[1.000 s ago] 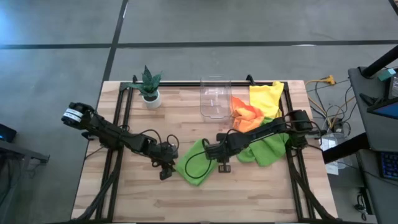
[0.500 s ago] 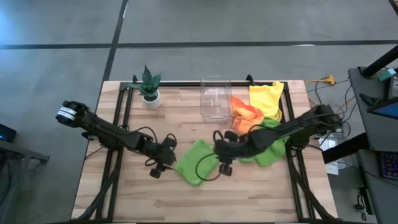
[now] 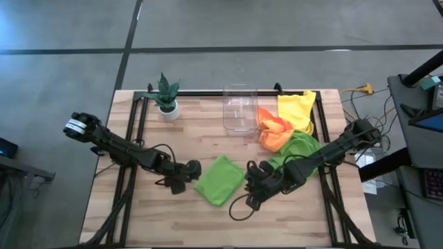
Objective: Fold microfiber towels
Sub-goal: Fold the top green towel
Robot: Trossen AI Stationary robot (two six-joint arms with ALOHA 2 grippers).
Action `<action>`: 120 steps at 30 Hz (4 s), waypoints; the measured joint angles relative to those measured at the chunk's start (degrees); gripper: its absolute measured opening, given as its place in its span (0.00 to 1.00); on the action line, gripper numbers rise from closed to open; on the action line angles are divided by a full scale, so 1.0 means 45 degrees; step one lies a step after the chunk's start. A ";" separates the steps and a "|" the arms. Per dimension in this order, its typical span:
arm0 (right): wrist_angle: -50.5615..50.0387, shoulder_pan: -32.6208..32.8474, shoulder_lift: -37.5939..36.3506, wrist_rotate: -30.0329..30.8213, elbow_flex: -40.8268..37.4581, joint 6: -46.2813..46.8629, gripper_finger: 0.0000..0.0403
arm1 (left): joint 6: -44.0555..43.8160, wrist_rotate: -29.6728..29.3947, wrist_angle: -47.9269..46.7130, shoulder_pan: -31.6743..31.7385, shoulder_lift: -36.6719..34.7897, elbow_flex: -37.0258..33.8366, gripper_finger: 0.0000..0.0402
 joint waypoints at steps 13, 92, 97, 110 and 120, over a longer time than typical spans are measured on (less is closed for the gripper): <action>0.0085 0.0172 0.0148 0.0652 -0.0001 0.2068 0.17 | 0.5732 0.1157 0.0234 -0.0019 0.0173 -0.0019 0.43; 0.3714 0.1000 0.2332 0.1944 0.0350 0.1296 0.18 | -0.4153 -0.0981 0.1409 -0.0977 0.1507 0.1100 0.00; 0.4513 0.1565 0.3222 0.1957 0.0340 0.0839 0.27 | -0.5512 -0.0915 0.1452 -0.1058 0.1507 0.1509 0.00; 0.4656 0.2685 0.6217 0.4266 0.1450 0.0610 0.62 | -0.6294 -0.0548 0.1330 -0.1039 0.1517 0.1413 0.00; 0.2649 0.2636 0.7880 0.5857 0.3433 -0.0443 0.76 | -0.7047 -0.0393 0.1330 -0.1010 0.1517 0.1321 0.00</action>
